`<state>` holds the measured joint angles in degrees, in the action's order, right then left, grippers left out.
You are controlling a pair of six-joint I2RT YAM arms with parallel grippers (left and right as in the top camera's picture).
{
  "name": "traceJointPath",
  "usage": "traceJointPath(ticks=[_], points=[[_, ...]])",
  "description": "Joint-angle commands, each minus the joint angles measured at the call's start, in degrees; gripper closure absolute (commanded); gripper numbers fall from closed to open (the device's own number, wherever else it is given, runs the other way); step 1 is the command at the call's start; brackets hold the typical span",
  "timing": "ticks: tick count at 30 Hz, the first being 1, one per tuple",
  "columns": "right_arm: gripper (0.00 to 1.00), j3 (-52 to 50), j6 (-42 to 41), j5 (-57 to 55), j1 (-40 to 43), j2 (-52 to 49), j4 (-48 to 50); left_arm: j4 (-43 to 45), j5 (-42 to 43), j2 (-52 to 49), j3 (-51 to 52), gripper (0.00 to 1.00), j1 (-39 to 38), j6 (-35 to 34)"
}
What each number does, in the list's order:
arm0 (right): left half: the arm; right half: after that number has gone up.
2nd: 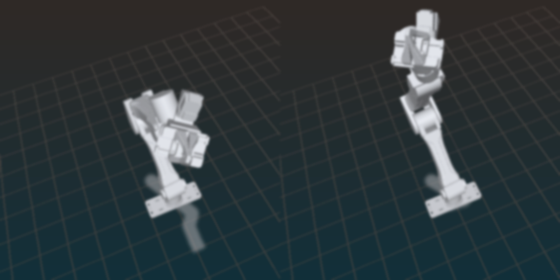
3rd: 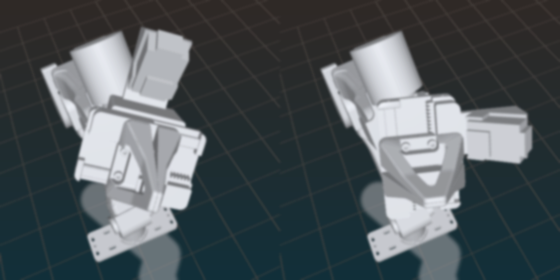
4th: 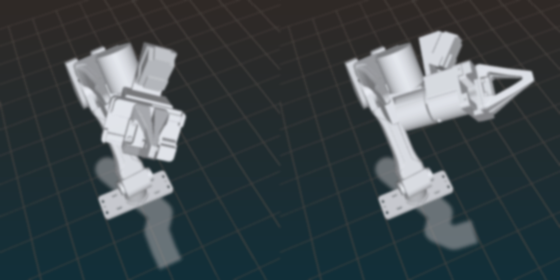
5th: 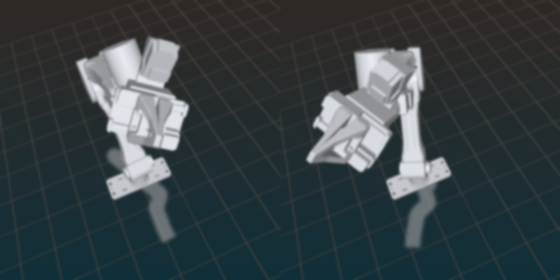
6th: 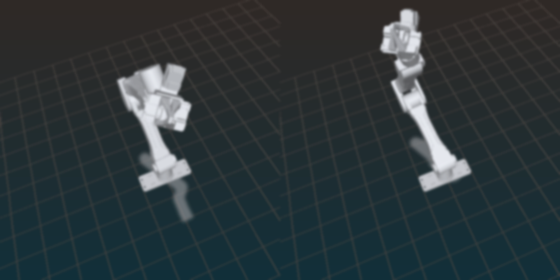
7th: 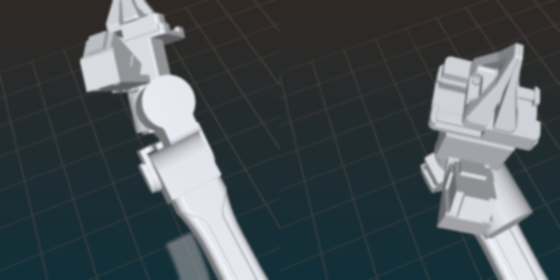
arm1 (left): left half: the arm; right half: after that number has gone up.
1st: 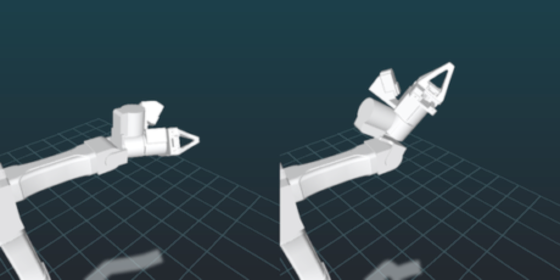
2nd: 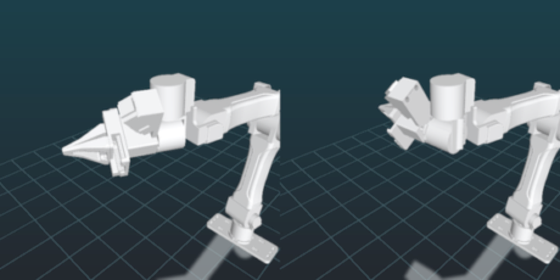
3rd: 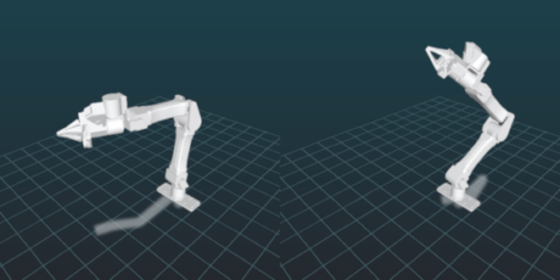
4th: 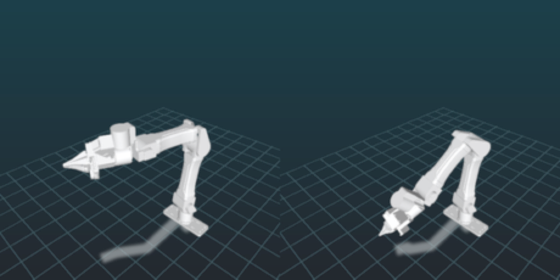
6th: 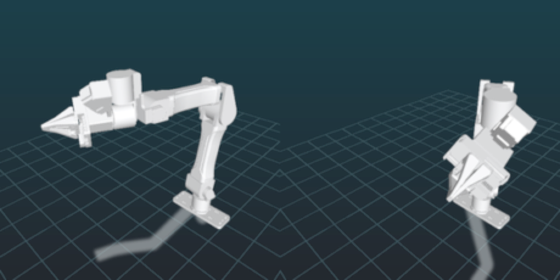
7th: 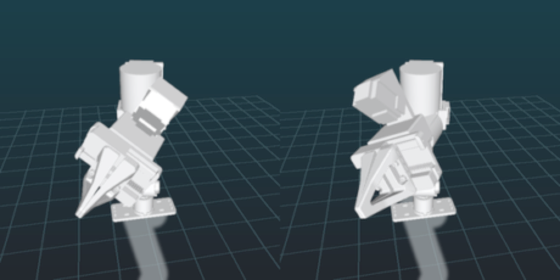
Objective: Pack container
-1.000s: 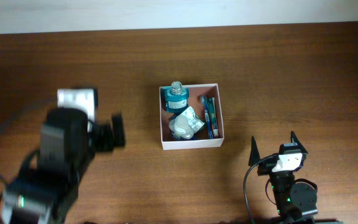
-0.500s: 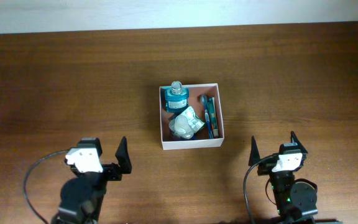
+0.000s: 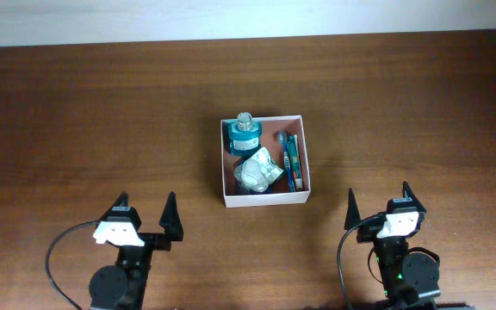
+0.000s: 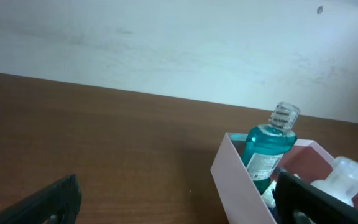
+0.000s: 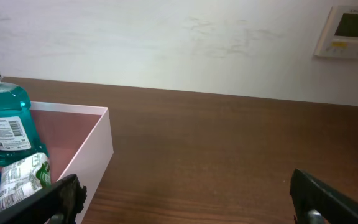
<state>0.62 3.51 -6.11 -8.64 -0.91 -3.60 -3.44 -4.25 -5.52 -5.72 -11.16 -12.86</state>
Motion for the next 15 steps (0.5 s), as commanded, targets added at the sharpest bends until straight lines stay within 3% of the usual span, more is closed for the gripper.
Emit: traceJointPath(ticks=[1, 15], points=[[0.02, -0.3, 0.3, 0.1, 0.5, 0.6, -0.5, 0.4, 1.5, 2.9, 2.4, 0.01, 0.3, 1.0], [0.02, -0.3, 0.3, 0.1, 0.5, 0.6, -0.5, -1.1, 6.2, 5.2, 5.2, 0.01, 3.5, 3.2]])
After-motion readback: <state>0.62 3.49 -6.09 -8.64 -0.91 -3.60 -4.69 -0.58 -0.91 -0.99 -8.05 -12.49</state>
